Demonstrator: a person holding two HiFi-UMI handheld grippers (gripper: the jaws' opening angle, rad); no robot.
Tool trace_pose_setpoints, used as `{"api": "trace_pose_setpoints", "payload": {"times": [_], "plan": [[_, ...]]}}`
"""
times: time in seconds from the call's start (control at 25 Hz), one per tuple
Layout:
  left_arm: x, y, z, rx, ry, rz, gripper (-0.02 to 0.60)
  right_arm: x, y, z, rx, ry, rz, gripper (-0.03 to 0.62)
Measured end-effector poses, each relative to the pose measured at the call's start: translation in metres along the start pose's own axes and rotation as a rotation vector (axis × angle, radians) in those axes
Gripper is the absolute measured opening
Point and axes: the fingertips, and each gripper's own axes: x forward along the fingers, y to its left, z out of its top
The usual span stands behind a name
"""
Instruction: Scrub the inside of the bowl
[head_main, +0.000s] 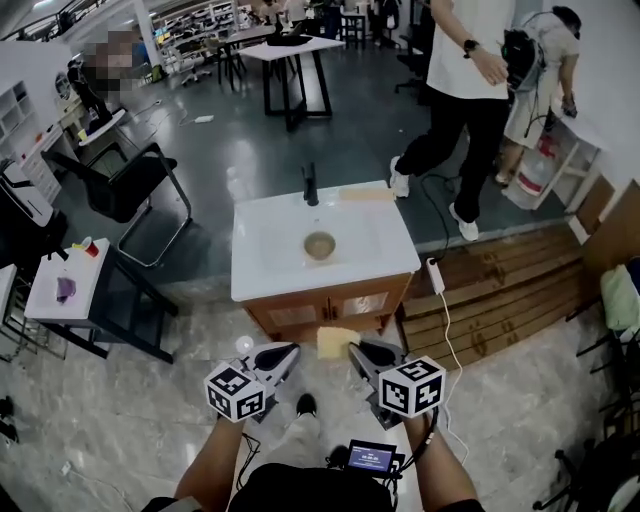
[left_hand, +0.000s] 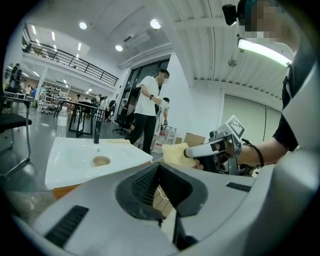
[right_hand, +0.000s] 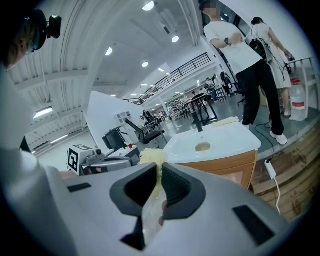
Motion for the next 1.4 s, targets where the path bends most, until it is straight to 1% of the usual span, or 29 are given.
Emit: {"api": "trace_pose_setpoints", "payload": {"times": [0.2, 0.4, 0.6, 0.76, 0.88, 1.08, 1.4], "plan": [[0.03, 0.047, 0.016, -0.027, -0.013, -0.046, 0.003, 0.031, -0.033, 0.032, -0.001, 0.001, -0.049, 0.037], [0.061, 0.1, 0.034, -0.018, 0.011, -0.07, 0.002, 0.076, -0.06, 0.065, 0.007, 0.007, -0.08, 0.037], [0.078, 0.151, 0.05, -0.015, 0.019, -0.096, 0.002, 0.121, -0.073, 0.09, 0.007, 0.008, -0.106, 0.037], [0.085, 0.183, 0.056, -0.017, 0.024, -0.1, 0.002, 0.145, -0.081, 0.102, 0.009, 0.008, -0.123, 0.037], [0.088, 0.193, 0.058, -0.029, 0.024, -0.11, 0.002, 0.154, -0.084, 0.106, 0.009, 0.02, -0.131, 0.037], [0.098, 0.196, 0.06, -0.031, 0.027, -0.121, 0.003, 0.16, -0.094, 0.114, 0.007, 0.03, -0.133, 0.037], [0.118, 0.199, 0.078, -0.02, 0.006, -0.053, 0.003, 0.163, -0.116, 0.142, -0.031, 0.025, -0.076, 0.037]]}}
